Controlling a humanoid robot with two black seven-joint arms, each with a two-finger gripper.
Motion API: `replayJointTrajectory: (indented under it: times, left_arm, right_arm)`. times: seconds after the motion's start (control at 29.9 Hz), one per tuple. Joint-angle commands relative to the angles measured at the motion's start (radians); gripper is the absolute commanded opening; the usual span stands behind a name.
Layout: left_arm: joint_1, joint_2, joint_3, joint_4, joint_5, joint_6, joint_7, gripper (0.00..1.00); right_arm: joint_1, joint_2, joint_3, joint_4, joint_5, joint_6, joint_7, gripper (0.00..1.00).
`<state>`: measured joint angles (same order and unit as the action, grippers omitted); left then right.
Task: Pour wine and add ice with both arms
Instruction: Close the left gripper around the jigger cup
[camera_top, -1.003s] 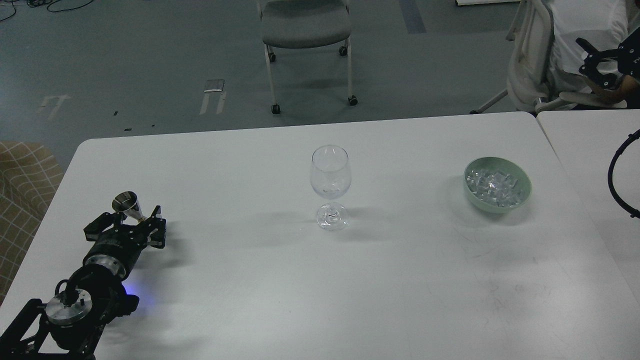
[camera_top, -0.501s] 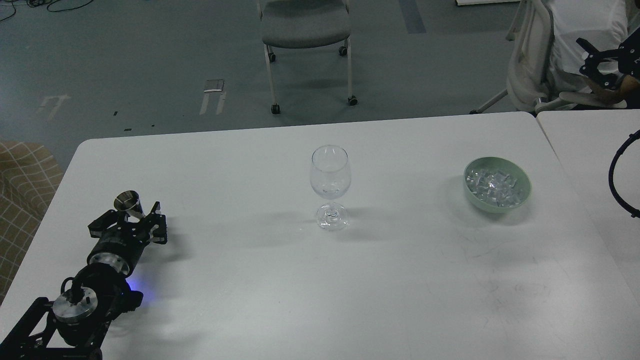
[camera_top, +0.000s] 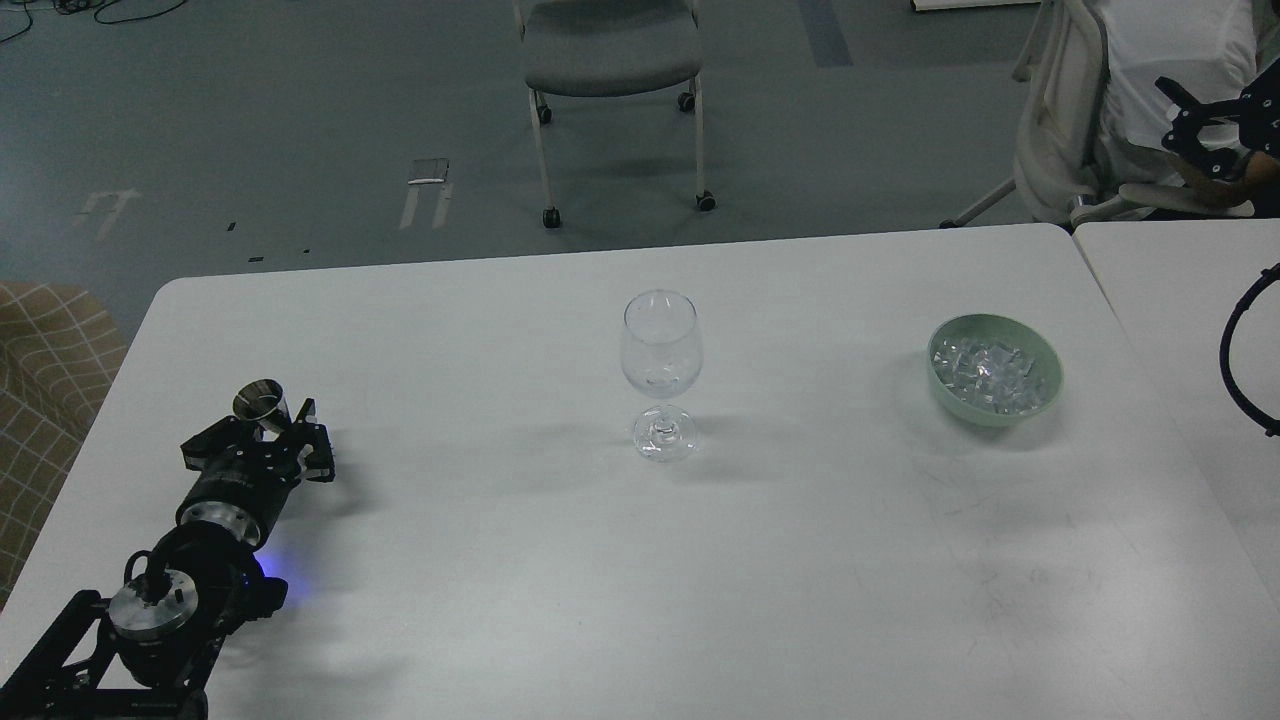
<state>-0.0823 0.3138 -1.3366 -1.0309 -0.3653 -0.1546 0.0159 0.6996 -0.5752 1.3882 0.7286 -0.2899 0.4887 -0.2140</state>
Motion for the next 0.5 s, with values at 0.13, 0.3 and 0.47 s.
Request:
replayJointTrajectory:
  times: [0.13, 0.3, 0.47]
  left_arm:
    - [0.001, 0.004, -0.001, -0.003, 0.009, -0.022, -0.004, 0.24]
    - [0.001, 0.004, -0.003, -0.004, 0.009, -0.023, -0.002, 0.24]
    - [0.003, -0.002, -0.006, -0.014, 0.009, -0.049, -0.007, 0.24]
  right_arm:
    - [0.0, 0.002, 0.0, 0.003, 0.0, 0.0, -0.001, 1.0]
    - [0.0, 0.0, 0.0, 0.003, 0.0, 0.0, -0.001, 1.0]
    - [0.0, -0.003, 0.0, 0.003, 0.0, 0.0, -0.001, 1.0]
